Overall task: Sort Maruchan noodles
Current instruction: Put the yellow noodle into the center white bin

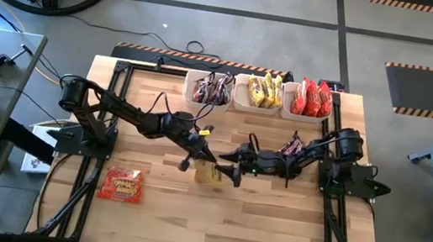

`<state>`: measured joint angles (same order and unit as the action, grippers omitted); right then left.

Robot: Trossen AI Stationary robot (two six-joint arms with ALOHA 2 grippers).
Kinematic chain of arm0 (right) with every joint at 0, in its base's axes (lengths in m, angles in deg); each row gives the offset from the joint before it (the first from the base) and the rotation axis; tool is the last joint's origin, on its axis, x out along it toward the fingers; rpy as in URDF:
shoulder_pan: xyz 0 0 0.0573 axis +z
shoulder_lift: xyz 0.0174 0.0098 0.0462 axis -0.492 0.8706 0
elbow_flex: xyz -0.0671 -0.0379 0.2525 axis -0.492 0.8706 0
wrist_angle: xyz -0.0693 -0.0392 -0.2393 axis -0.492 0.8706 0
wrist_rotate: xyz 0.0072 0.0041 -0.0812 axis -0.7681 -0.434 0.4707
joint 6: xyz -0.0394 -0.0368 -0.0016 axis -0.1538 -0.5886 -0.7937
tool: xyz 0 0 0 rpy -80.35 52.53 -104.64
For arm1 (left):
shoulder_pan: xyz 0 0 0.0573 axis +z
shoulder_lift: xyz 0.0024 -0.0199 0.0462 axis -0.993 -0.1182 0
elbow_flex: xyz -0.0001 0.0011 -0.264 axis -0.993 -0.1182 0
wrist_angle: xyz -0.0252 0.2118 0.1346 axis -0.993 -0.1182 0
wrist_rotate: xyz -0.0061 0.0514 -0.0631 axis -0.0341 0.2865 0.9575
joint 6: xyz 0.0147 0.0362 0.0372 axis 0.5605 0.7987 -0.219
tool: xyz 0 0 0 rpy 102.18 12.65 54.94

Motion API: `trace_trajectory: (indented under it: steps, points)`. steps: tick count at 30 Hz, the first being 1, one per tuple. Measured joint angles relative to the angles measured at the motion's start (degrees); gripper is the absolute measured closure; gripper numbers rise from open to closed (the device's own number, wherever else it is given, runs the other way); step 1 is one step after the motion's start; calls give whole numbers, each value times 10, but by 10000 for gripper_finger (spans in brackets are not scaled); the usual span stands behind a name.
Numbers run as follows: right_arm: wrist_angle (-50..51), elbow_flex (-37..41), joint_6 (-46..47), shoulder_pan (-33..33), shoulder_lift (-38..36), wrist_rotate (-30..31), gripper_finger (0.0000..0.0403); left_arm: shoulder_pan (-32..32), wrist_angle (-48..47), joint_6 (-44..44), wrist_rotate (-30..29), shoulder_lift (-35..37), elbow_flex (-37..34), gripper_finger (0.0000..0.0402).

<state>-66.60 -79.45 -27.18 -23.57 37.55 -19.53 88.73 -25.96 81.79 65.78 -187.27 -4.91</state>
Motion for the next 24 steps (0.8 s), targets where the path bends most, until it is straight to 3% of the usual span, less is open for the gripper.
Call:
trace_trajectory:
  steps: [9,19,24]
  points:
    - [125,-90,-32,-8,3,-88,132,2,37,-15,-3,0,0,401]
    - [177,-67,-21,-10,3,-105,132,2,37,-15,-18,0,0,401]
    - [148,-63,-22,-14,3,-159,139,2,36,-15,-18,0,0,401]
